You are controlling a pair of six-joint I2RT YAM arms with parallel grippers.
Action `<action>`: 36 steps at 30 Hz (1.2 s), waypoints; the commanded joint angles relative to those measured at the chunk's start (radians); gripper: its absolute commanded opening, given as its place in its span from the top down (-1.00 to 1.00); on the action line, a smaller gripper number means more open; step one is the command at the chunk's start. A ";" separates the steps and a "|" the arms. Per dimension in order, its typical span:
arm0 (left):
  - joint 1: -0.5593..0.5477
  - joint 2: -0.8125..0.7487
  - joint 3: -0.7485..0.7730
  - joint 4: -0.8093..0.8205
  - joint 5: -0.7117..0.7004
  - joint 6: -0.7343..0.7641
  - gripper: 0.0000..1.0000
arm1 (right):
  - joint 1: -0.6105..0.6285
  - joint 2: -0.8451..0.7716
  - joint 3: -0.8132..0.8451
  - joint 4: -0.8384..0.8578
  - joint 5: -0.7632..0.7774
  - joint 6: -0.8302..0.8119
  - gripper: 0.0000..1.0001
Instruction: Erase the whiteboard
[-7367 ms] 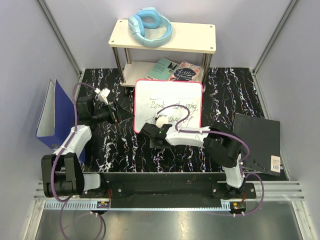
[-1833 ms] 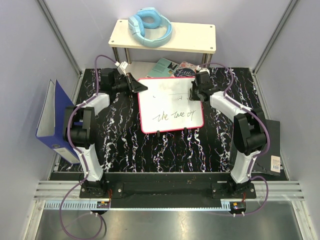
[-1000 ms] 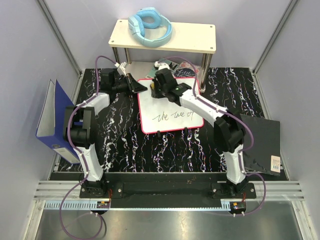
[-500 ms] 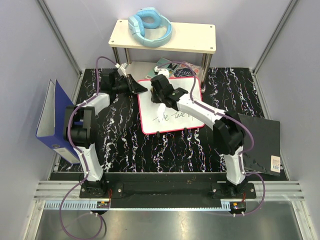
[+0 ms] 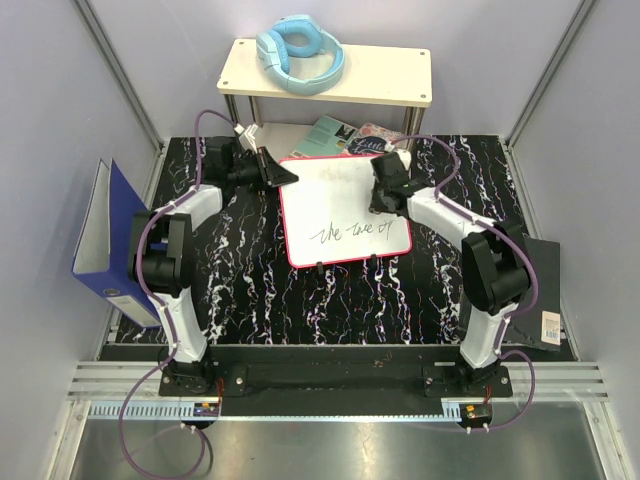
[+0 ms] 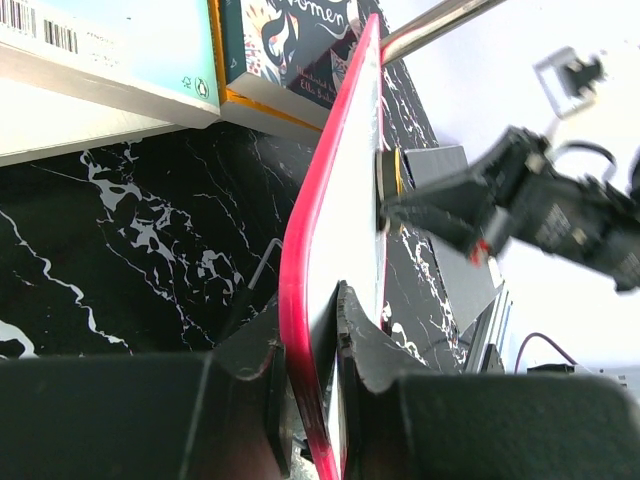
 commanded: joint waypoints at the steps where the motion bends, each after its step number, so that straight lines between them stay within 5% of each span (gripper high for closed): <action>1: -0.055 0.035 -0.029 -0.127 -0.018 0.253 1.00 | -0.078 0.050 -0.061 -0.062 -0.006 -0.040 1.00; 12: -0.056 0.035 -0.029 -0.131 -0.021 0.258 1.00 | -0.149 0.059 -0.078 -0.064 -0.188 -0.186 1.00; 25: -0.056 0.043 -0.026 -0.118 -0.008 0.237 1.00 | -0.149 -0.114 -0.327 -0.087 -0.165 -0.115 1.00; 36: -0.056 0.038 -0.023 -0.104 0.004 0.229 1.00 | -0.059 -0.082 -0.244 -0.041 -0.265 -0.147 1.00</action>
